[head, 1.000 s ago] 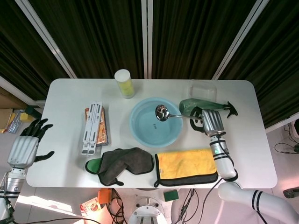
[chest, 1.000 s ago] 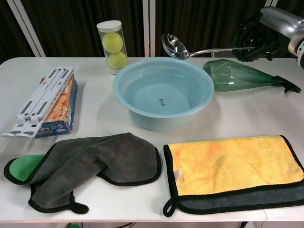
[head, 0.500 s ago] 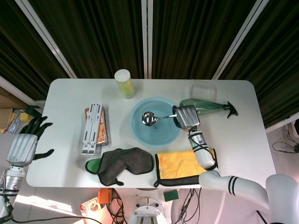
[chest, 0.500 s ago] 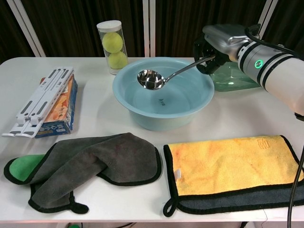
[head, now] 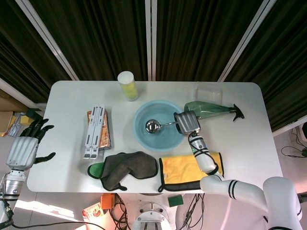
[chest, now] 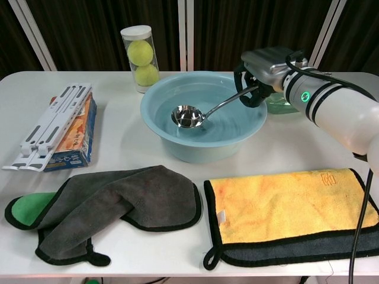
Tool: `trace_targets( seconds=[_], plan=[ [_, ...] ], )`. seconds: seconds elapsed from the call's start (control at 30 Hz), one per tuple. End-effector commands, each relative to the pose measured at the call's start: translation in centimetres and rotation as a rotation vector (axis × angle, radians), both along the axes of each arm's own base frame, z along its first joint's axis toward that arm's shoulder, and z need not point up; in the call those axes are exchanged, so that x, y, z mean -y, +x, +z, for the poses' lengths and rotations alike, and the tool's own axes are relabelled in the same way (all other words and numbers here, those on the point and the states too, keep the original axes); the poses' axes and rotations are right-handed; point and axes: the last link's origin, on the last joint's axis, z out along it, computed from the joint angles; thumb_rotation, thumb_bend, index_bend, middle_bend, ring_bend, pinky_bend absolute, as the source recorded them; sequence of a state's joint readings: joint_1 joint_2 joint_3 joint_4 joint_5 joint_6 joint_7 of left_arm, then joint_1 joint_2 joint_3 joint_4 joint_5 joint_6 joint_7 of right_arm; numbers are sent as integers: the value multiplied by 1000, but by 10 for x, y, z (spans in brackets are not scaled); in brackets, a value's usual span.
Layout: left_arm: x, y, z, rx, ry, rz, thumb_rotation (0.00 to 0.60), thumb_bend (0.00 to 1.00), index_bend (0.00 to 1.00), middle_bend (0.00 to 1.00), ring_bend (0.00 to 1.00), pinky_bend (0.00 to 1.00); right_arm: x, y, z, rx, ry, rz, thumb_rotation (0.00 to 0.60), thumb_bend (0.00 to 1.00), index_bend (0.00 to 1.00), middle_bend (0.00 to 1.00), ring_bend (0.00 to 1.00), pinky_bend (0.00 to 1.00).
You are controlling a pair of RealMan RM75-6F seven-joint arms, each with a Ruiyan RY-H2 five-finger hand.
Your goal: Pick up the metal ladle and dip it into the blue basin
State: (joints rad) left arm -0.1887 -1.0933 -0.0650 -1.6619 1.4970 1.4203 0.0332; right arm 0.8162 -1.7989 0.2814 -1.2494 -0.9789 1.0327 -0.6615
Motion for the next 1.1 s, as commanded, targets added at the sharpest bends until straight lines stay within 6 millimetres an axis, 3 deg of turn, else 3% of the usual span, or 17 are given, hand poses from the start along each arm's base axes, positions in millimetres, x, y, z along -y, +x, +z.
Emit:
trace_targets(
  seconds=[0.03, 0.47, 1.1],
  plan=[
    [0, 0, 0, 1, 1, 1, 600, 70, 221, 117, 60, 241, 0, 0, -2, -11, 6, 8, 600, 638, 790, 670, 680, 781],
    [-3, -3, 0, 6, -5, 12, 600, 70, 220, 117, 60, 241, 0, 3, -5, 30, 56, -44, 600, 636, 797, 669, 681, 781],
    [-5, -4, -4, 2, -31, 40, 600, 70, 220, 116, 60, 241, 2, 25, 39, 28, 24, -57, 600, 636, 808, 670, 680, 781]
  ],
)
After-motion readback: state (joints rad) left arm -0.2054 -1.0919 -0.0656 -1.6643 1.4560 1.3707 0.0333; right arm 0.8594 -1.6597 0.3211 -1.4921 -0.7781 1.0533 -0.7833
